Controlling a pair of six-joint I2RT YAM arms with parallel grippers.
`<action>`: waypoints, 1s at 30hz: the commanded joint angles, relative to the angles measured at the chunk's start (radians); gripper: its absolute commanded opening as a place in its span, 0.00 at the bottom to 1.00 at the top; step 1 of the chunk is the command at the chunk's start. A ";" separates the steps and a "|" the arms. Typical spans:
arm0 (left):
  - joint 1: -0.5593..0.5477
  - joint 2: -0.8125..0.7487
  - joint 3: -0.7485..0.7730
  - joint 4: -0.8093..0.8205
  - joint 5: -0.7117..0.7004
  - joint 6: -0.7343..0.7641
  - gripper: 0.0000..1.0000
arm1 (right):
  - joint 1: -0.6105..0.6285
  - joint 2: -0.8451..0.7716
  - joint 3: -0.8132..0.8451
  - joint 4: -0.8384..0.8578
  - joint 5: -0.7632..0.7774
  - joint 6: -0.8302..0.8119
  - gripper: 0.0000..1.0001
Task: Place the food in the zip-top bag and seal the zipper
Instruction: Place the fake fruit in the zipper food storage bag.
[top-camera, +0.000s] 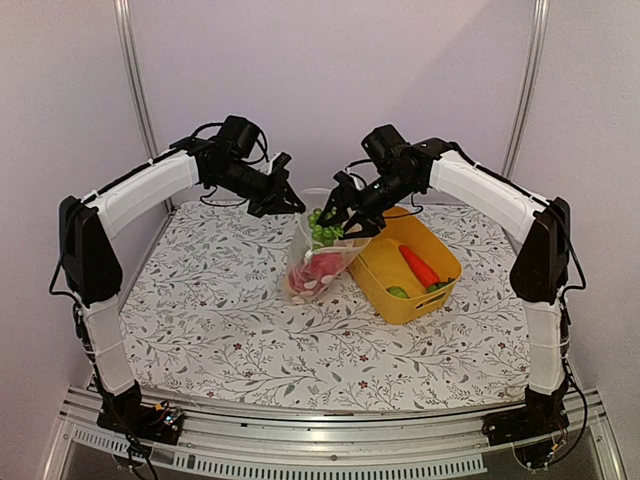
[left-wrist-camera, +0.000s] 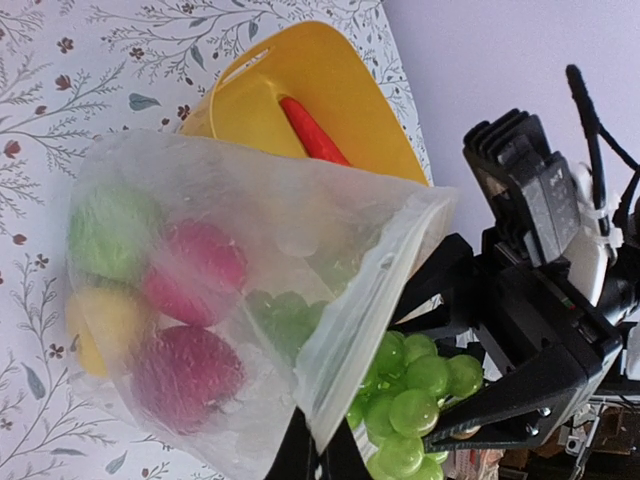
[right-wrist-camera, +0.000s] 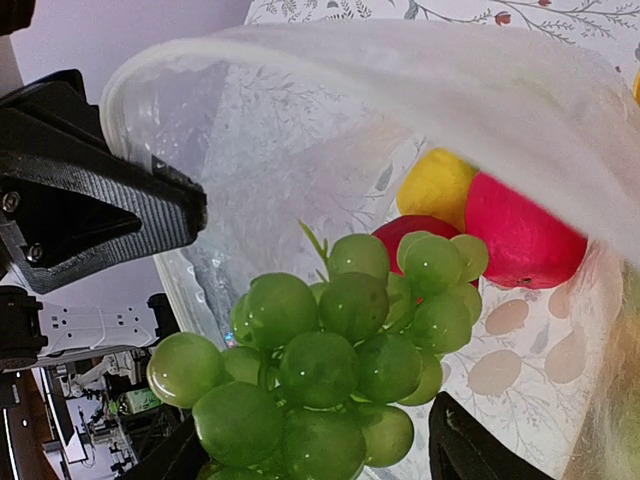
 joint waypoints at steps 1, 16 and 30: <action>0.014 0.002 -0.009 0.026 0.024 -0.004 0.00 | -0.005 -0.038 -0.009 0.026 0.062 -0.007 0.69; 0.020 -0.035 -0.048 0.028 -0.006 -0.002 0.00 | -0.001 -0.029 0.054 -0.271 0.298 -0.153 0.99; 0.010 -0.068 -0.061 0.103 0.077 -0.032 0.00 | -0.036 -0.067 -0.042 0.041 0.080 -0.004 0.99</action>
